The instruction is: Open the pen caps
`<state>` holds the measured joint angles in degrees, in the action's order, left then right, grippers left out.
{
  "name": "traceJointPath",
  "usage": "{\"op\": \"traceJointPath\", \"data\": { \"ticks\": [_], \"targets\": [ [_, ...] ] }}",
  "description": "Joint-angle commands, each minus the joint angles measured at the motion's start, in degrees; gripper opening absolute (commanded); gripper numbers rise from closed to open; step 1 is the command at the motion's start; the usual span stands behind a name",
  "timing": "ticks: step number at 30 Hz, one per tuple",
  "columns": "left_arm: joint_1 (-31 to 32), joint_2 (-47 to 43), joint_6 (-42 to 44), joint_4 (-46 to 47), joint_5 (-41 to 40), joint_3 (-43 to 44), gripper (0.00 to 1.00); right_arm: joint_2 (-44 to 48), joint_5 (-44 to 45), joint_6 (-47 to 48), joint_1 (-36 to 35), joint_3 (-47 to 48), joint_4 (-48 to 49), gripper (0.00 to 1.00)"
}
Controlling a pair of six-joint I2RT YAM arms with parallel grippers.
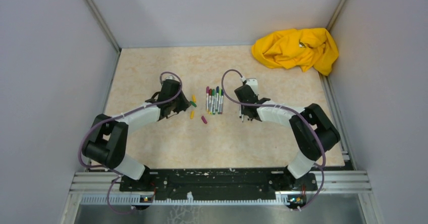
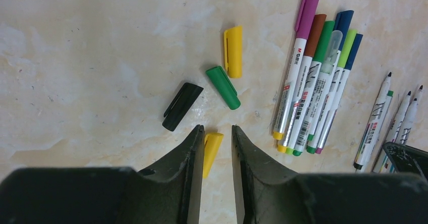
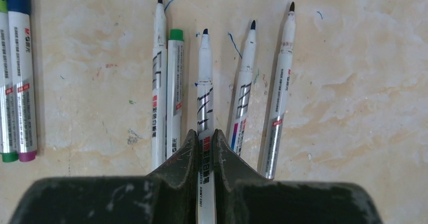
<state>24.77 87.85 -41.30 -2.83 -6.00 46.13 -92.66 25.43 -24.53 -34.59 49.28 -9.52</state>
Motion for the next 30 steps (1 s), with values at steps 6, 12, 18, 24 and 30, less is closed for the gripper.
{"op": "traceJointPath", "data": {
  "ticks": [6, 12, 18, 24, 30],
  "targets": [
    [0.3, -1.5, 0.0, 1.4, -1.6, -1.2, 0.44, -4.1, -0.3, 1.1, 1.2, 4.7, 1.7, 0.15],
    [0.4, -2.4, 0.0, 1.6, -1.5, -1.5, 0.56, -4.4, -0.3, 1.4, 1.4, 4.9, 1.6, 0.32],
    [0.4, -4.2, -0.3, 2.2, -1.3, -2.0, 0.57, -0.7, -0.3, 2.7, 1.3, 5.6, 1.1, 0.37],
    [0.4, -5.9, -1.0, 2.4, -0.2, -2.8, 0.56, 1.3, -0.3, 3.9, 0.2, 9.2, -1.1, 0.38],
    [0.4, -7.3, -1.0, 2.4, 0.1, -3.2, 0.56, -1.7, -0.7, 4.0, -2.4, 14.7, -3.6, 0.38]
  ]
}}
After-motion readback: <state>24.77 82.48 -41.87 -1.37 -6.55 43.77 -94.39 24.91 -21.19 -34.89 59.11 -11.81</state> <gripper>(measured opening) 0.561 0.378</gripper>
